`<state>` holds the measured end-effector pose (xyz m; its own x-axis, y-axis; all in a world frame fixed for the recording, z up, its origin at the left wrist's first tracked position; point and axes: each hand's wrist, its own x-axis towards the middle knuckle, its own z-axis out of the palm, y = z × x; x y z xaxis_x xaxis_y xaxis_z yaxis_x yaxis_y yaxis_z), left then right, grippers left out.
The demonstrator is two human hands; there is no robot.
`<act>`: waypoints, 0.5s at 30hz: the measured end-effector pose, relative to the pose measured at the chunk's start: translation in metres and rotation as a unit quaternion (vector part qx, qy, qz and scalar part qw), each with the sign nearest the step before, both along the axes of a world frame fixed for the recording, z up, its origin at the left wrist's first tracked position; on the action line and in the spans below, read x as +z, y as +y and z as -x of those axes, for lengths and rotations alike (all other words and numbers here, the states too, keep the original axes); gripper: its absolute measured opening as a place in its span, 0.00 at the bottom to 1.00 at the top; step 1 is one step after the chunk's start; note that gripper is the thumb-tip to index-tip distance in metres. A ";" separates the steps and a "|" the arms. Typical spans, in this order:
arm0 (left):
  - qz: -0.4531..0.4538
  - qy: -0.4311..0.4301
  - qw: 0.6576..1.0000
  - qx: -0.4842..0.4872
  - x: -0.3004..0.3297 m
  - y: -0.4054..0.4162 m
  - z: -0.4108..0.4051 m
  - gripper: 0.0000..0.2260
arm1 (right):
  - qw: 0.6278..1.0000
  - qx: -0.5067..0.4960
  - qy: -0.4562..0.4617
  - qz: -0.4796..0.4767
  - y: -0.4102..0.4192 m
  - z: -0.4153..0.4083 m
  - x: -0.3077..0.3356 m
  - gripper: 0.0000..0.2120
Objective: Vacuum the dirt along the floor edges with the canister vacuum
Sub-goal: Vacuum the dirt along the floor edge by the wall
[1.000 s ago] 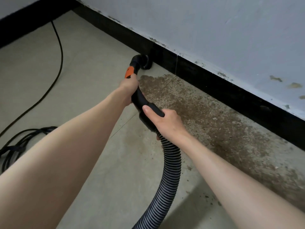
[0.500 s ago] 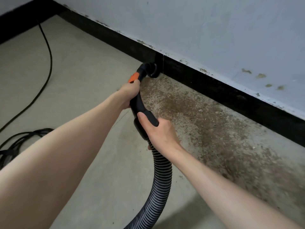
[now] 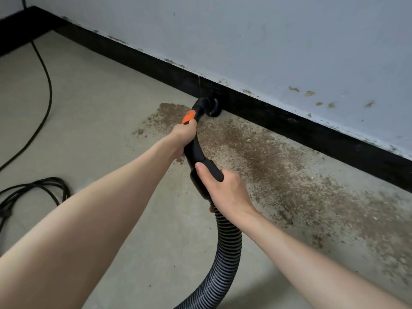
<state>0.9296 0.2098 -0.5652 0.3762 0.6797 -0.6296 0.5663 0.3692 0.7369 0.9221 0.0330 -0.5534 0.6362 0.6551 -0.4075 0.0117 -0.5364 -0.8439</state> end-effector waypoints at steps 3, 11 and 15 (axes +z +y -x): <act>-0.004 -0.012 1.000 0.011 0.001 -0.004 0.002 0.22 | 1.000 0.000 -0.003 -0.007 -0.004 0.001 0.002 0.24; -0.071 -0.053 0.984 0.156 0.012 0.038 0.063 0.25 | 0.993 0.100 -0.022 -0.051 0.033 0.017 0.007 0.22; -0.061 -0.032 0.969 0.236 0.008 0.050 0.116 0.18 | 0.981 0.190 -0.018 -0.038 0.056 0.038 0.003 0.23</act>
